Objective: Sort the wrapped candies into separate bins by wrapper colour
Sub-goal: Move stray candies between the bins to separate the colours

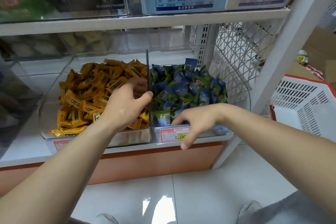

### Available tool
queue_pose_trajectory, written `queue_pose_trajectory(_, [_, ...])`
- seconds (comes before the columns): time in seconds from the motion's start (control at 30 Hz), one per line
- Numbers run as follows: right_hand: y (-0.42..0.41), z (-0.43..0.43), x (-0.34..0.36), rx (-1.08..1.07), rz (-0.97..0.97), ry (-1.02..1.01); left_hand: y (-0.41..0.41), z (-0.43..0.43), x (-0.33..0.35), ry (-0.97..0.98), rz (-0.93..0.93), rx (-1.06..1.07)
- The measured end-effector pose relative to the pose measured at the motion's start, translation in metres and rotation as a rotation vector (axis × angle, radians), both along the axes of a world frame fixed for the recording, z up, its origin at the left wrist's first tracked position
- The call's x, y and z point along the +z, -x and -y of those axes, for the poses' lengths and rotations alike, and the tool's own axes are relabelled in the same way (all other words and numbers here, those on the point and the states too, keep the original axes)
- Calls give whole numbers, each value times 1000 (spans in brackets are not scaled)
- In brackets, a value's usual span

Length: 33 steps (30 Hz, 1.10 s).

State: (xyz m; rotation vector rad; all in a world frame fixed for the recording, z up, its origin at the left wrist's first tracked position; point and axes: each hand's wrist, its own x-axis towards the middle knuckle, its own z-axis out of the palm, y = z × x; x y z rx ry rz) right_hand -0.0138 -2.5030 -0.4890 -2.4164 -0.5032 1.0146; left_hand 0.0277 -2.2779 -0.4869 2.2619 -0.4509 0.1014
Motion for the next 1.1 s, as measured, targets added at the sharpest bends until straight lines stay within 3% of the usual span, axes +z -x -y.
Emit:
queue_pose_trajectory(0.17, [-15, -12, -4, -21, -141, -141, -1, 0, -1, -7, 14, 7])
queue_pose_trajectory(0.33, [-22, -2, -5, -407, -220, -589, -3, -4, -1, 8, -3, -18])
queue_pose_trajectory(0.37, [-25, 0, -3, -445, -90, -570, -4, -4, -1, 11, -10, -25])
queue_pose_trajectory(0.47, [-38, 8, 2, -432, 504, -221, -6, -4, -2, 15, -20, -37])
queue_pose_trajectory(0.53, [-48, 9, 0, -338, 657, 16, -6, -3, -3, 12, -8, -21])
queue_pose_trajectory(0.63, [-65, 10, -9, -274, 519, 309, -6, 1, -4, 3, 14, 2])
queue_pose_trajectory(0.9, [-87, -20, -21, -264, 435, 615, -4, 2, -6, -17, 32, 21])
queue_pose_trajectory(0.97, [-86, -18, -21, -259, 427, 556, -4, 1, -6, -6, 26, 15])
queue_pose_trajectory(1.1, [-76, -14, -28, -338, 372, 138, -4, 1, -6, 2, 29, 6])
